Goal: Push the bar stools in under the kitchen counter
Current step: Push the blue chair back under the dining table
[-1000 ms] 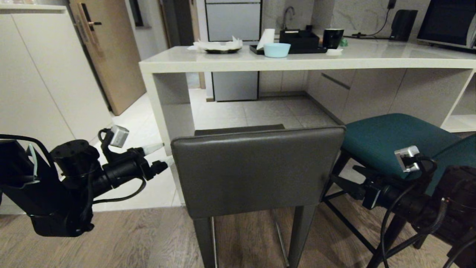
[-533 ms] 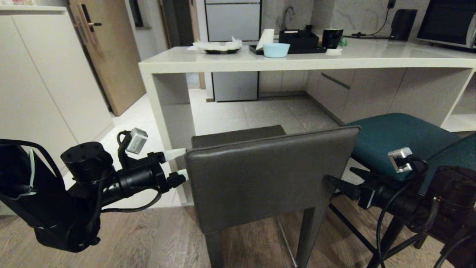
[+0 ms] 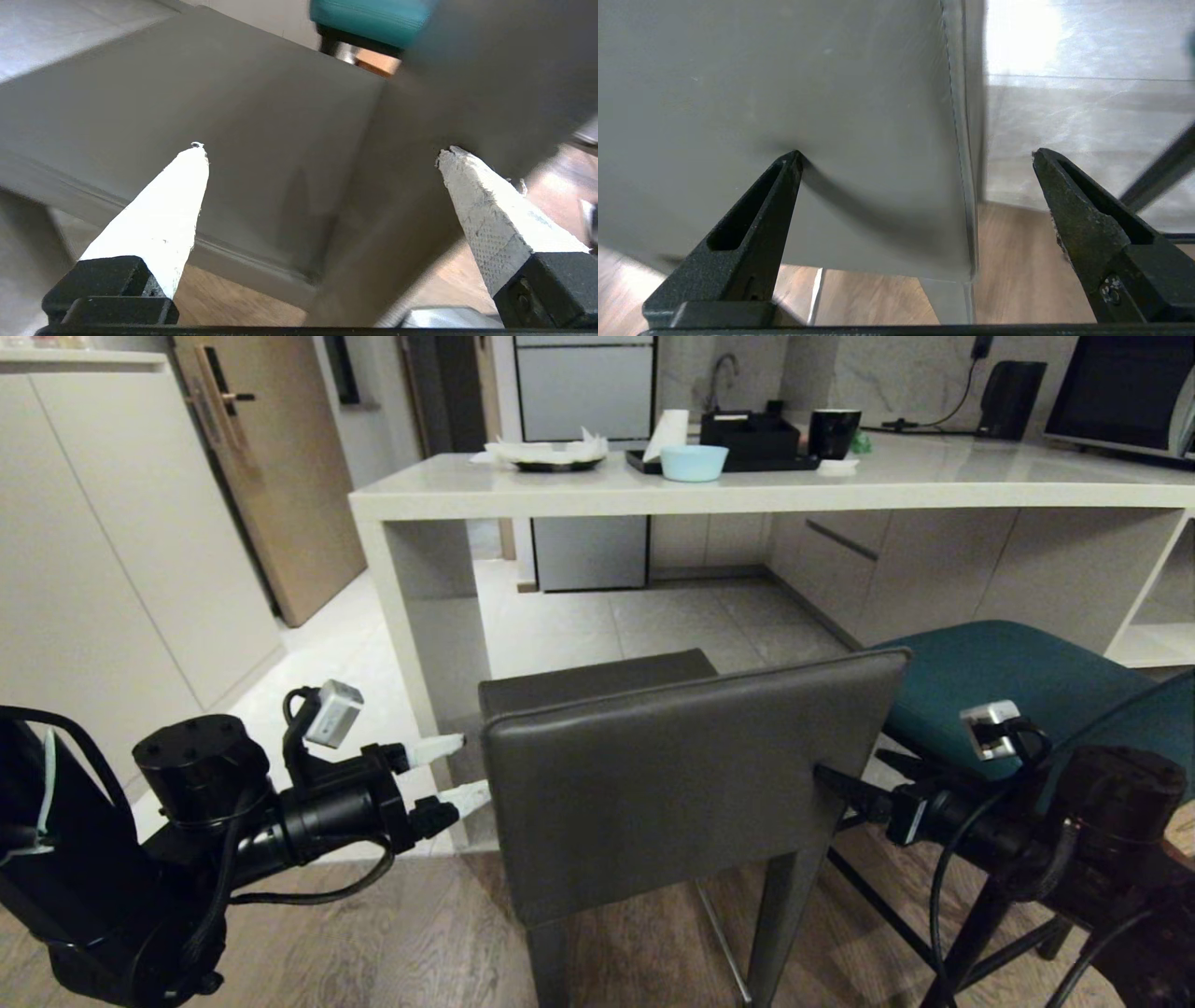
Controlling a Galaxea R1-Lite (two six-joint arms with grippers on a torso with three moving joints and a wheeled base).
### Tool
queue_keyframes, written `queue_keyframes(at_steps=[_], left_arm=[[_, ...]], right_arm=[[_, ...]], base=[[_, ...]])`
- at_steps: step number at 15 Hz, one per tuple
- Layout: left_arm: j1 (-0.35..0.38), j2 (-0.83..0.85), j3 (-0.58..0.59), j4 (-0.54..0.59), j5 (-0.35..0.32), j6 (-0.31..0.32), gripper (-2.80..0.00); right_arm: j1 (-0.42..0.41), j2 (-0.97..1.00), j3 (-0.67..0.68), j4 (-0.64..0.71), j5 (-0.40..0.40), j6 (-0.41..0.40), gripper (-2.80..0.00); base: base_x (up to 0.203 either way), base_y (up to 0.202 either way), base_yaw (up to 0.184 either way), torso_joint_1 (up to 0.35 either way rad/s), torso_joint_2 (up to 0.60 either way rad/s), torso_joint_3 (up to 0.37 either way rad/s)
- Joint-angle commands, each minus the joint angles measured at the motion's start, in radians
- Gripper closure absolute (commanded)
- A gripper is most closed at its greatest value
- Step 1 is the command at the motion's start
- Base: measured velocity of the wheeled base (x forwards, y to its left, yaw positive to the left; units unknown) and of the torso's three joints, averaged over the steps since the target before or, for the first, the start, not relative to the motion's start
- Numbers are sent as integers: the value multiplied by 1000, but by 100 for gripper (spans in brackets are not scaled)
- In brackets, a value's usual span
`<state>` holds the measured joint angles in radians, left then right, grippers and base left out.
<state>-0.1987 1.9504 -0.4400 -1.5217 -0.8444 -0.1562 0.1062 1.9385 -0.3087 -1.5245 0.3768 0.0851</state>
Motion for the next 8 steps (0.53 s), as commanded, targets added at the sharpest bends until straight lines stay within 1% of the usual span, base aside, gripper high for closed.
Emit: queue_keyframes(at_steps=[1, 3, 5, 7, 8], left_arm=[[-20, -29, 17, -8, -8, -2, -280], [-60, -46, 37, -8, -3, -3, -280], [-85, -57, 49, -8, 4, -5, -280], [-61, -68, 53, -8, 6, -6, -280], [-18, -87, 63, -8, 7, -9, -280]], right_arm=[[1, 41, -33, -3, -7, -1, -280], [1, 63, -58, 0, -35, -2, -280], [3, 59, -48, -3, -35, -2, -280], [0, 27, -16, -5, -35, 0, -280], [-4, -8, 5, -5, -34, 4, -280]], base=[[0, 0, 0, 0, 0, 0], [0, 0, 0, 0, 0, 0], [0, 0, 0, 0, 0, 0], [0, 0, 0, 0, 0, 0], [0, 0, 0, 0, 0, 0]])
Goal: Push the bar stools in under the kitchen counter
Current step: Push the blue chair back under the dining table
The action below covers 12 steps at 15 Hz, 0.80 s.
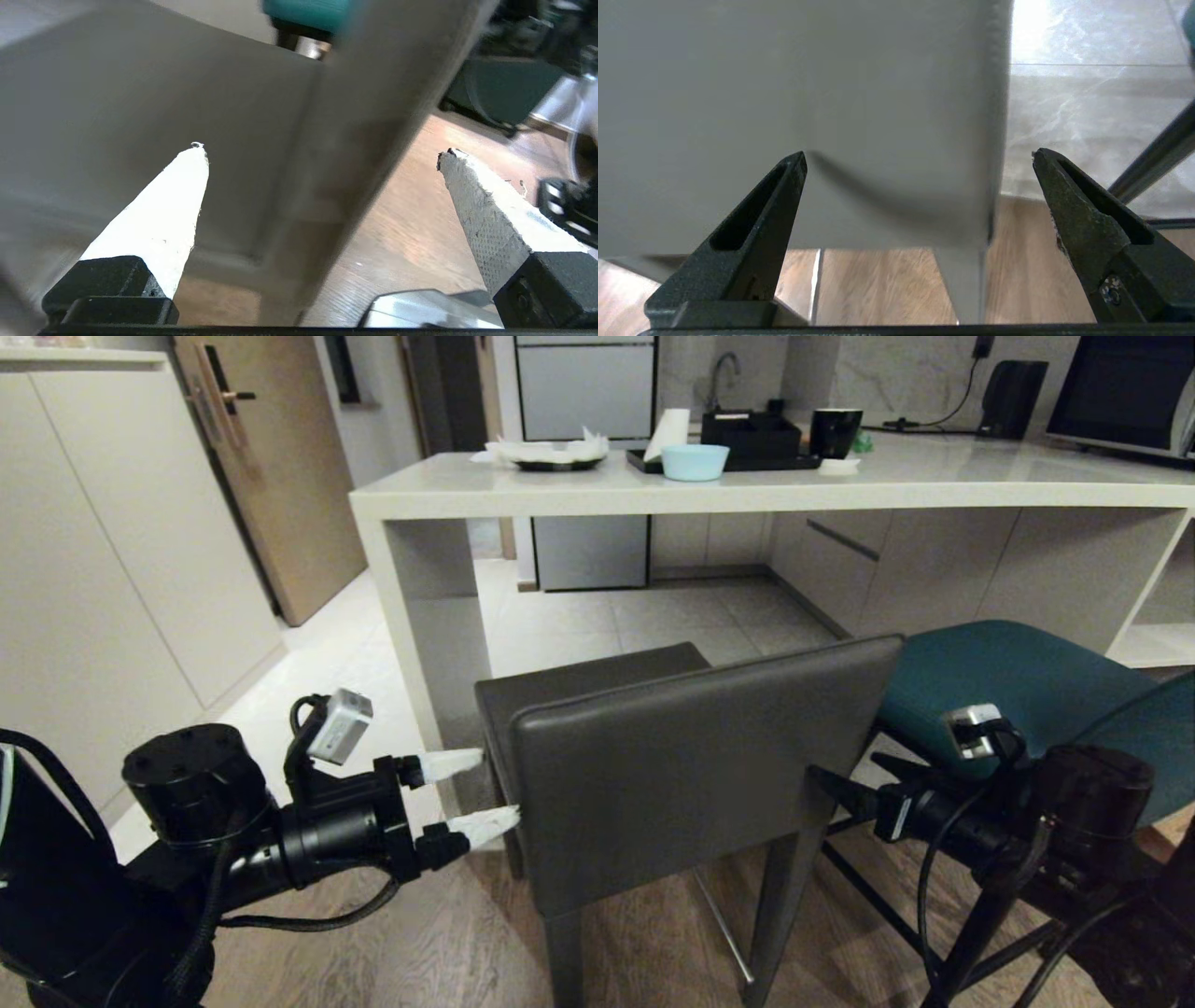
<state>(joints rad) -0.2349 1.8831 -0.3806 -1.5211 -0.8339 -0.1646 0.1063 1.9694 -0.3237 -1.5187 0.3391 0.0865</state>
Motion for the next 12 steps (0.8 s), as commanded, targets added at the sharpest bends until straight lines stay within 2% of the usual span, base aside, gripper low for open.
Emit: queue_keyframes(at_steps=[1, 2, 4, 6, 8, 10, 12], left_arm=[[53, -57, 26, -9, 7, -10, -280], [67, -105, 49, -9, 49, -24, -280], [96, -218, 99, -9, 193, -42, -280], [149, -333, 147, -9, 269, -54, -280], [202, -492, 203, -9, 285, -90, -280], [223, -694, 237, 35, 281, -189, -280], [239, -928, 220, 211, 273, -262, -280]], right_arm=[[-8, -87, 42, -11, 6, 9, -280], [-5, -142, 61, -11, 6, 14, -280], [11, -267, 105, -11, 5, 20, -280], [19, -379, 160, -8, 1, 23, -280], [22, -514, 194, -5, -43, 23, -280], [21, -681, 204, 48, -83, 25, -280], [17, -899, 192, 203, -102, 33, -280]], base=[[0, 0, 0, 0, 0, 0], [0, 0, 0, 0, 0, 0], [0, 0, 0, 0, 0, 0], [0, 0, 0, 0, 0, 0], [0, 0, 0, 0, 0, 0], [0, 0, 0, 0, 0, 0], [0, 0, 0, 0, 0, 0]])
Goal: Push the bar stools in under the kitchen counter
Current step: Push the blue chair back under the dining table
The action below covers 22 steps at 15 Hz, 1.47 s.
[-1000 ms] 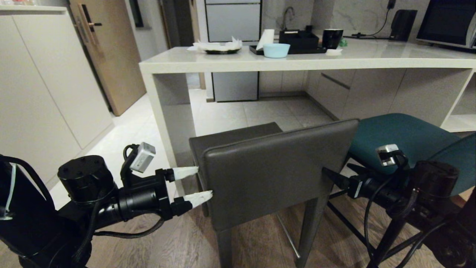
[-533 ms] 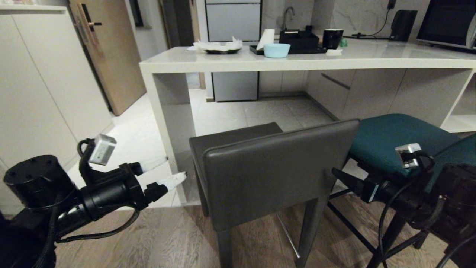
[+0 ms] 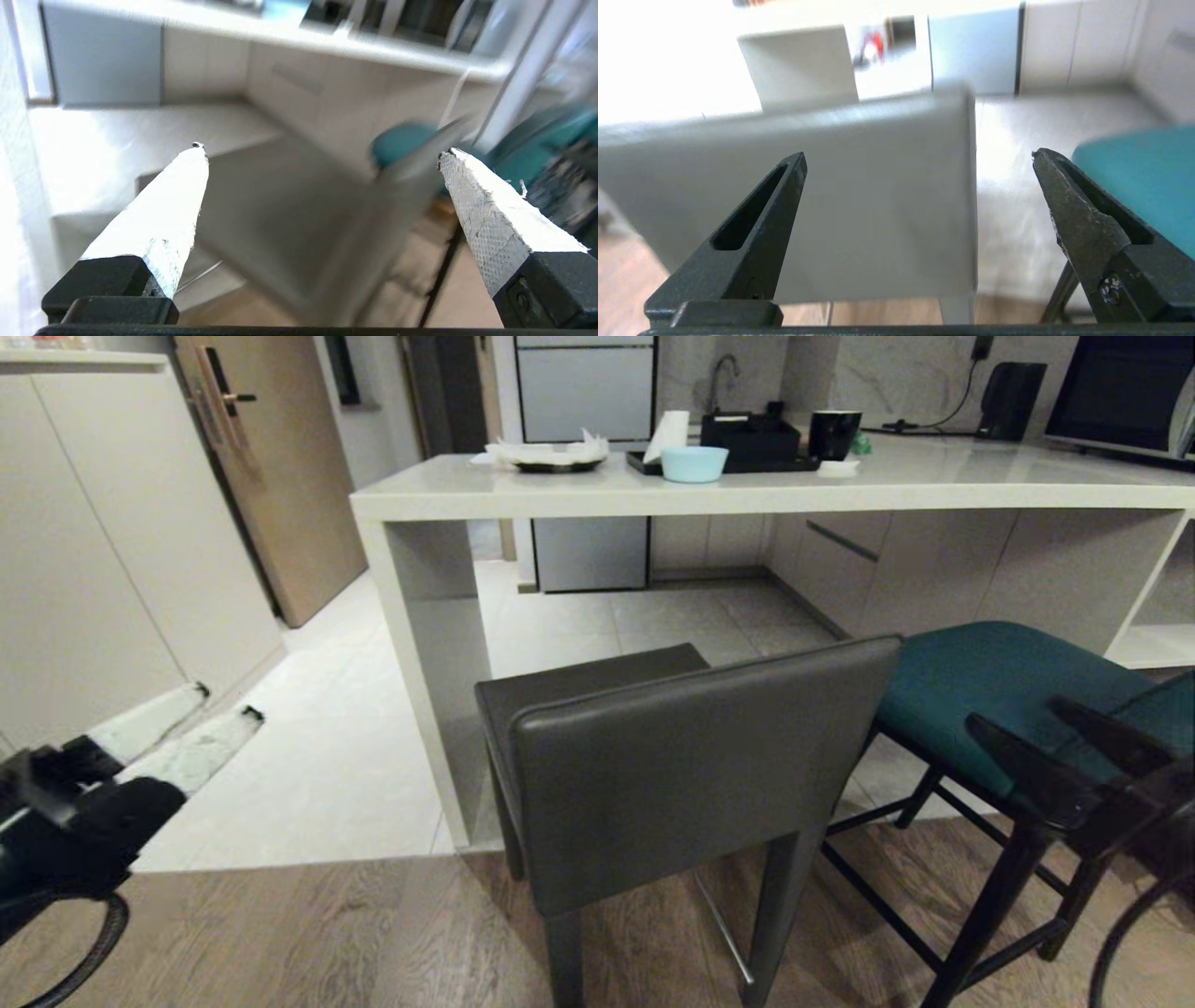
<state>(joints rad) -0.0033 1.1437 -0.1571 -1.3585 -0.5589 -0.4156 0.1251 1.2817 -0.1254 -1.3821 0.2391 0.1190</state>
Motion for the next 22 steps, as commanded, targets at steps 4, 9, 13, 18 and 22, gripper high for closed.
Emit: queue_keyframes(at_steps=[4, 9, 13, 18, 22], left_arm=[[37, -666, -106, 578, -15, -50, -280], [14, -1027, -264, 1294, -105, 152, -280], [4, -1145, -261, 1453, -128, 307, -280], [3, -1145, -126, 1447, 281, 445, -280], [5, -1145, 98, 1359, 411, 464, -280]], right_arm=[[-65, -677, -97, 565, 3, 7, -280], [-135, -1092, -239, 1200, -29, 6, -280], [-135, -1254, -204, 1394, -52, -3, -280], [-134, -1282, -7, 1333, -66, -30, -280], [-133, -1283, 127, 1307, -187, -83, -280]], base=[[0, 0, 0, 0, 0, 0], [0, 0, 0, 0, 0, 0], [0, 0, 0, 0, 0, 0], [0, 0, 0, 0, 0, 0], [0, 0, 0, 0, 0, 0]])
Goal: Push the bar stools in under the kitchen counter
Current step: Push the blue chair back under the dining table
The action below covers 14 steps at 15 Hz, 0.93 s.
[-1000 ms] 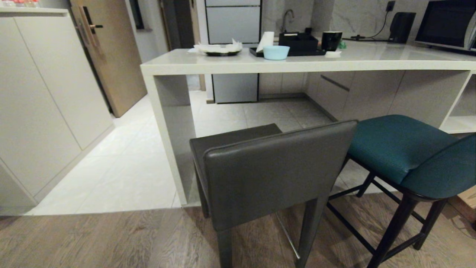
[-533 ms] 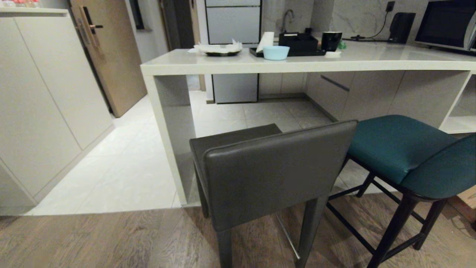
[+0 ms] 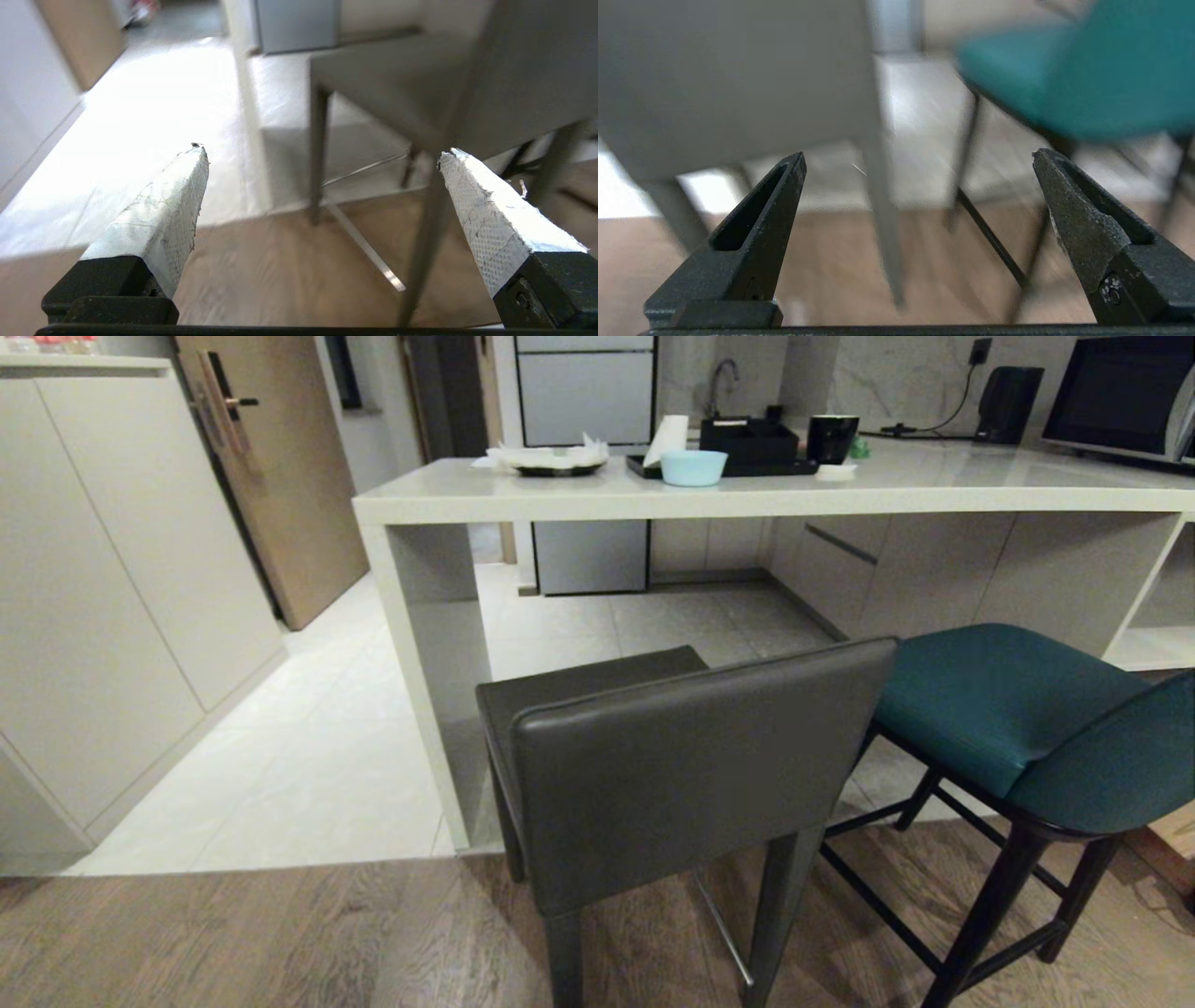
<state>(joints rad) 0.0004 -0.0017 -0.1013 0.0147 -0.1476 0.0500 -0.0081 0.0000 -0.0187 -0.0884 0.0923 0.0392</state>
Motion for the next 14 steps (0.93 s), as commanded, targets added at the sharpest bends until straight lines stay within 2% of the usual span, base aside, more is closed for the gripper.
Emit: queue_keyframes(at_steps=[1, 2, 4, 6, 9, 10, 11, 12, 13, 14], left_arm=[[1, 0, 90, -96, 11, 15, -280], [1, 0, 98, -128, 17, 18, -280], [1, 0, 86, -52, 33, -8, -280], [1, 2, 84, -40, 49, -59, -280], [0, 2, 80, -8, 114, -201, -280], [1, 2, 68, 22, 151, -210, -280], [1, 2, 65, 32, 162, -142, -280], [1, 2, 65, 34, 164, -26, -280], [1, 1, 71, 37, 153, 59, -280], [-1, 2, 81, 37, 123, 62, -280]], right_arm=[[0, -2, 19, 28, -73, -4, -280], [0, -2, 19, 51, -113, -9, -280], [0, -2, 19, 55, -106, -41, -280], [0, 0, 16, 87, -96, -50, -280], [0, 0, 16, 87, -97, -42, -280], [0, -2, 16, 87, -97, -42, -280], [0, -2, 16, 87, -97, -42, -280], [0, -2, 16, 87, -97, -44, -280], [0, -2, 16, 87, -95, -47, -280], [0, -2, 16, 85, -95, -51, -280]], base=[[0, 0, 0, 0, 0, 0], [0, 0, 0, 0, 0, 0], [0, 0, 0, 0, 0, 0], [0, 0, 0, 0, 0, 0], [0, 0, 0, 0, 0, 0], [0, 0, 0, 0, 0, 0], [0, 0, 0, 0, 0, 0], [0, 0, 0, 0, 0, 0], [0, 0, 0, 0, 0, 0], [0, 0, 0, 0, 0, 0]])
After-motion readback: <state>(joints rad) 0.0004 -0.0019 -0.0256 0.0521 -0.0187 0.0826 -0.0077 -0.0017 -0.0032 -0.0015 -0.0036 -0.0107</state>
